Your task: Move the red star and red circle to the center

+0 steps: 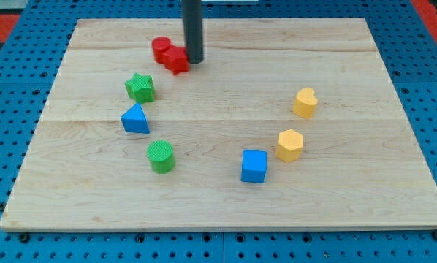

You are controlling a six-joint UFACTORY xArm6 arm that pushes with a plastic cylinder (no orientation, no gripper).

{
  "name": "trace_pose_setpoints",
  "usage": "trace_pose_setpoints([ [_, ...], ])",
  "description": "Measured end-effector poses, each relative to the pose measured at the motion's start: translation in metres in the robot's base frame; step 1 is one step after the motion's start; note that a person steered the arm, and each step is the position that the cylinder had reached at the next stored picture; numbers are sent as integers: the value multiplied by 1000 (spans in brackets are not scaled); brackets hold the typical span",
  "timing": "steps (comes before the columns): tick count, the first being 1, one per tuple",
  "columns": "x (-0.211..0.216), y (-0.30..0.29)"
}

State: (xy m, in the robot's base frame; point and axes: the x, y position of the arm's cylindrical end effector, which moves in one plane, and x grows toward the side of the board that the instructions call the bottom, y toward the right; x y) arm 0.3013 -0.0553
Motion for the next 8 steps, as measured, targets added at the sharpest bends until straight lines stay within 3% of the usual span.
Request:
trace_pose_setpoints([
  [1, -25, 4],
  [2, -92, -3],
  [3, -106, -53],
  [4, -62, -110],
  [5, -13, -77],
  [7, -76, -113],
  [8, -70, -46],
])
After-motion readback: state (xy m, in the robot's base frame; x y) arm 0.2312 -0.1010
